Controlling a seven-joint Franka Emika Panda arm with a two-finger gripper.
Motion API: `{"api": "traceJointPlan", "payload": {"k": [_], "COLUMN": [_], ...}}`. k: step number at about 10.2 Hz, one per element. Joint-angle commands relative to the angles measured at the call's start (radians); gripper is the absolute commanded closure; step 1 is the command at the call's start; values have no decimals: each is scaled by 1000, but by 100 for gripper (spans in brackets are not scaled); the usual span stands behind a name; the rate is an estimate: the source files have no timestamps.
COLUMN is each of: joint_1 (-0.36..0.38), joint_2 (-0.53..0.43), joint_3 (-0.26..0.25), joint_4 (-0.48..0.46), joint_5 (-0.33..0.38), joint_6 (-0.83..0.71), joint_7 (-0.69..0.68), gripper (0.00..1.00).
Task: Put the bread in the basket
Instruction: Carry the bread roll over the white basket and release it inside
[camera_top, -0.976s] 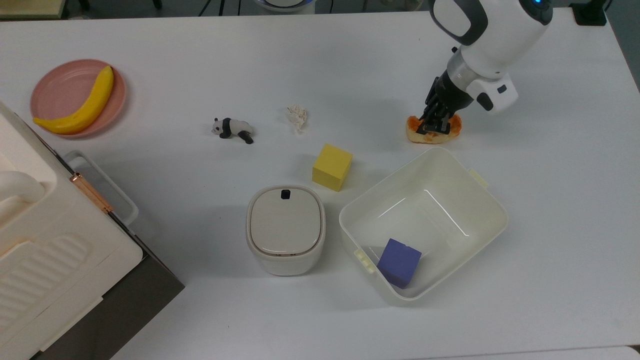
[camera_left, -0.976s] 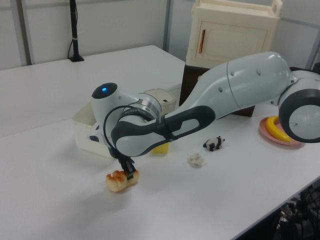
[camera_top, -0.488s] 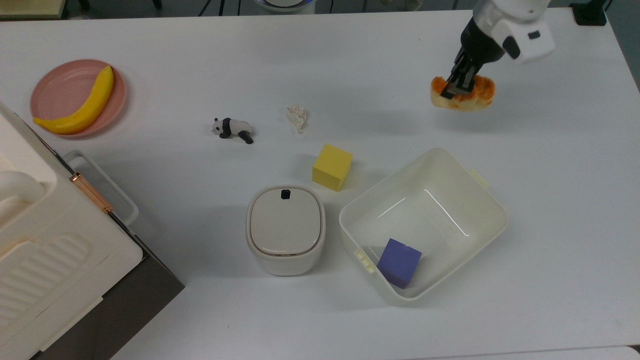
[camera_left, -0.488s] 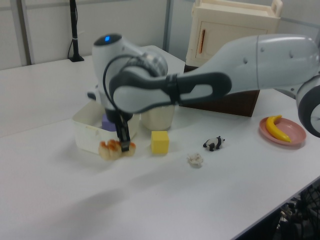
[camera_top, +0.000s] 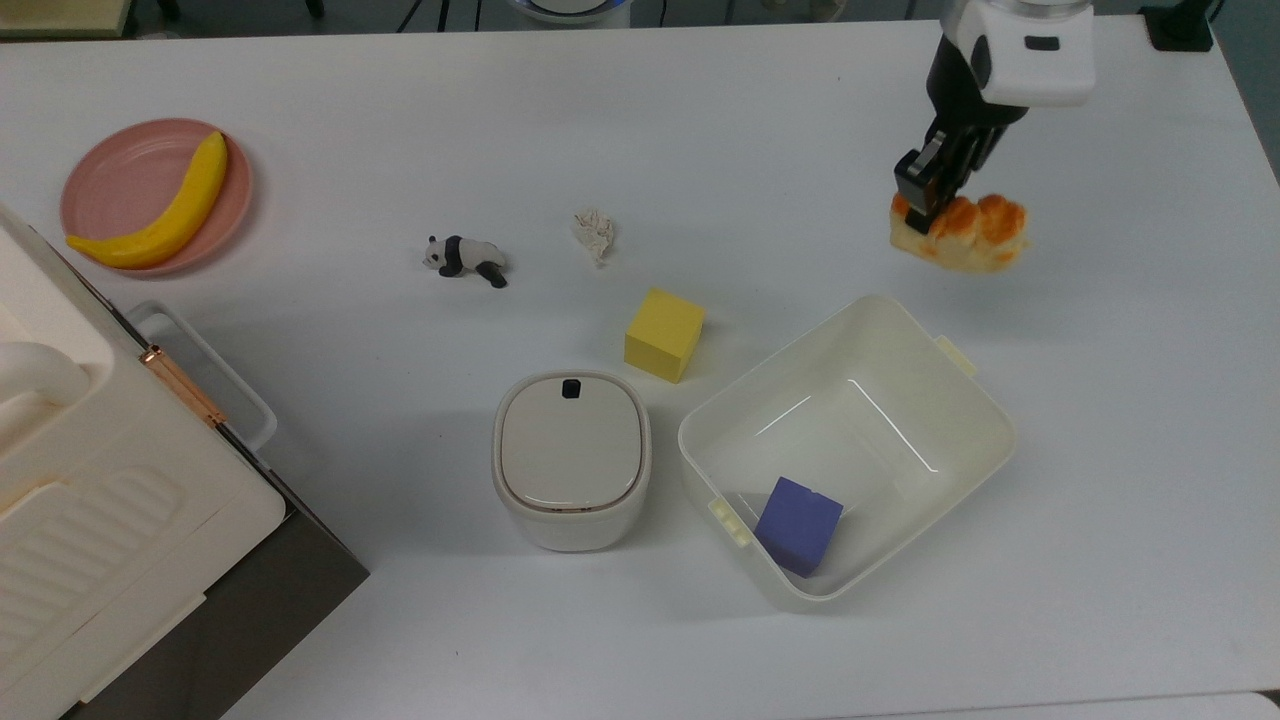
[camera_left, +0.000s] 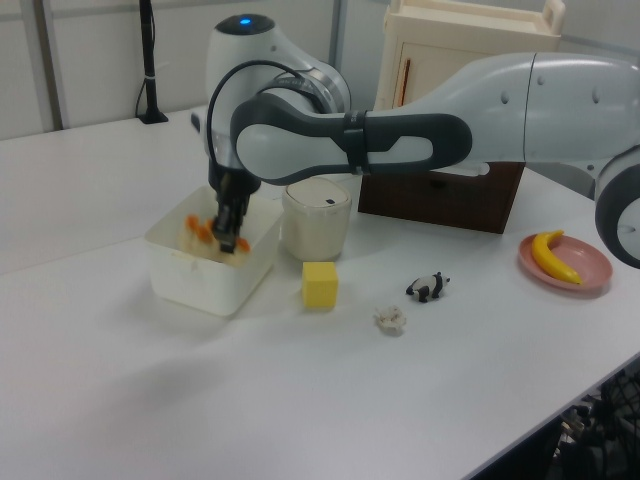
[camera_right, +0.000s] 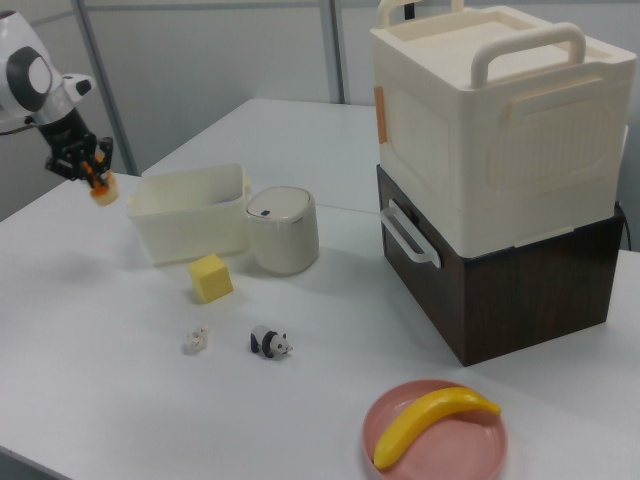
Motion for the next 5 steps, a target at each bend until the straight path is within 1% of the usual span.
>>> {"api": "traceJointPlan", "payload": {"k": [1,2,3,5], "joint_1": [-51,-80,-114,-135], "joint_2": [26,49,70,88], "joint_3": [-42,-53,-53,-57], "joint_4": [9,9,6,3], "joint_5": [17,16,9,6], "joint_6": [207,276,336,379], "joint_7": [145,165,168,163], "gripper": [81,81,70,42]}}
